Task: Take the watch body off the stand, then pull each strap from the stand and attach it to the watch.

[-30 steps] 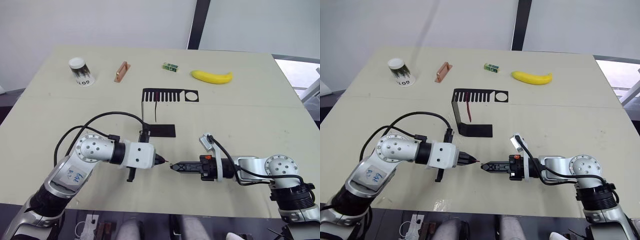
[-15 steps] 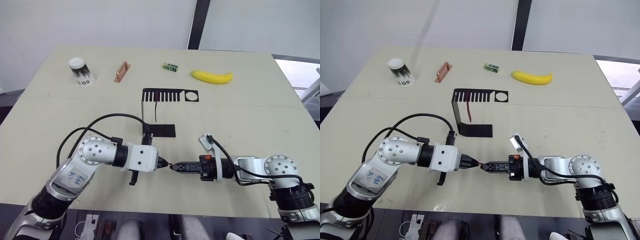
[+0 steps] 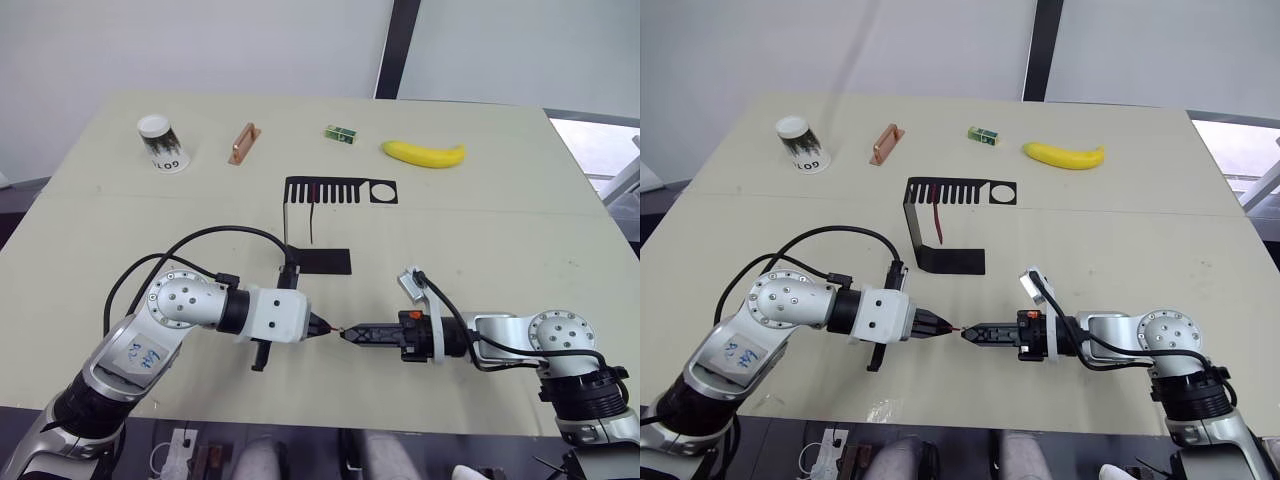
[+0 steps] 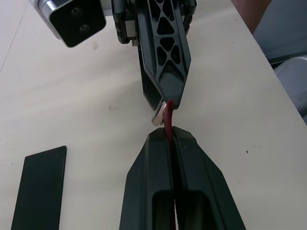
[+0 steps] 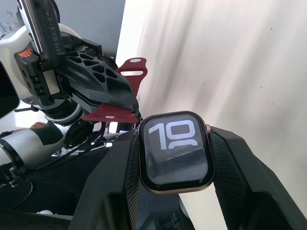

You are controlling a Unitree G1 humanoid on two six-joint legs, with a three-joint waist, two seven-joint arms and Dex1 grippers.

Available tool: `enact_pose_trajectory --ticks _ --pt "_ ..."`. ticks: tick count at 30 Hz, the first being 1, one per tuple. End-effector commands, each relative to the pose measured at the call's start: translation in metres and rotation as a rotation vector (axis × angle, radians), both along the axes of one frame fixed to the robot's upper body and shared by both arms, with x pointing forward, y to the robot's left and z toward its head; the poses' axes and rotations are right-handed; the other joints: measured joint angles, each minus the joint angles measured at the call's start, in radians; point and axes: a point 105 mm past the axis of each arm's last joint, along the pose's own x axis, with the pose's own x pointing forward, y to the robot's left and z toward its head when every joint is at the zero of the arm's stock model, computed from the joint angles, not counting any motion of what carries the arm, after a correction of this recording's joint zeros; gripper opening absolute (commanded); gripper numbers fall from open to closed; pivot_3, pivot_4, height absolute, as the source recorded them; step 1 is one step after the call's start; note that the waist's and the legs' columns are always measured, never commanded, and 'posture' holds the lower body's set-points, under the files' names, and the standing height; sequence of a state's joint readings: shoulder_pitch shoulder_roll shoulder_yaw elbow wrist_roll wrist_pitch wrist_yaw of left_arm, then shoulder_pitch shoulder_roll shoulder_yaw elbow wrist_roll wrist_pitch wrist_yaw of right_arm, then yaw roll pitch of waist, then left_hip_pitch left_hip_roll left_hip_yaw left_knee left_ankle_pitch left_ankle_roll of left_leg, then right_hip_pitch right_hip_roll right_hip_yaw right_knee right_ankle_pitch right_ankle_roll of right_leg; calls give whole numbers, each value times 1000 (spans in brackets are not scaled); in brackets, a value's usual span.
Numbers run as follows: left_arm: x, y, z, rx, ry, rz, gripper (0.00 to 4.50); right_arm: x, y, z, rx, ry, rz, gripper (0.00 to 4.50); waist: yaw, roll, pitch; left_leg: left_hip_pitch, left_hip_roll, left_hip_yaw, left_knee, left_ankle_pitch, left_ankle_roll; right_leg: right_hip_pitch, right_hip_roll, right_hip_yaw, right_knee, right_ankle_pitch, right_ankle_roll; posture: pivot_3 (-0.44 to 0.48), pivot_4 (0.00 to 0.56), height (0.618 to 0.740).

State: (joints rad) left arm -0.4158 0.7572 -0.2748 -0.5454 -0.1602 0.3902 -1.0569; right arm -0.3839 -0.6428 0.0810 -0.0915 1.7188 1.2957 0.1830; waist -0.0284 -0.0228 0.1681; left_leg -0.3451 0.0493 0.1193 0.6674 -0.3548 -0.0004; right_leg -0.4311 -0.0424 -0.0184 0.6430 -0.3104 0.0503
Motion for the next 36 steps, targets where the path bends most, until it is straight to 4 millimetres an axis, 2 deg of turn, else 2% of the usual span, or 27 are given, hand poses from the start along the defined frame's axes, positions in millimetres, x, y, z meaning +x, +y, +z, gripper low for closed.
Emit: enact_pose_trajectory --ticks 1,16,36 --pt "-6 -2 4 -6 -36 -21 0 -3 2 6 19 -17 16 1585 0 0 0 0 0 0 0 0 0 0 0 0 0 0 0 0 150 739" --pt "1 -9 7 -14 -58 -22 0 -4 3 7 20 -20 20 1585 1 0 0 0 0 0 0 0 0 0 0 0 0 0 0 0 150 739" --pt "-3 -9 3 1 -45 -20 0 -4 4 7 22 -20 17 1585 1 0 0 0 0 0 0 0 0 0 0 0 0 0 0 0 150 739"
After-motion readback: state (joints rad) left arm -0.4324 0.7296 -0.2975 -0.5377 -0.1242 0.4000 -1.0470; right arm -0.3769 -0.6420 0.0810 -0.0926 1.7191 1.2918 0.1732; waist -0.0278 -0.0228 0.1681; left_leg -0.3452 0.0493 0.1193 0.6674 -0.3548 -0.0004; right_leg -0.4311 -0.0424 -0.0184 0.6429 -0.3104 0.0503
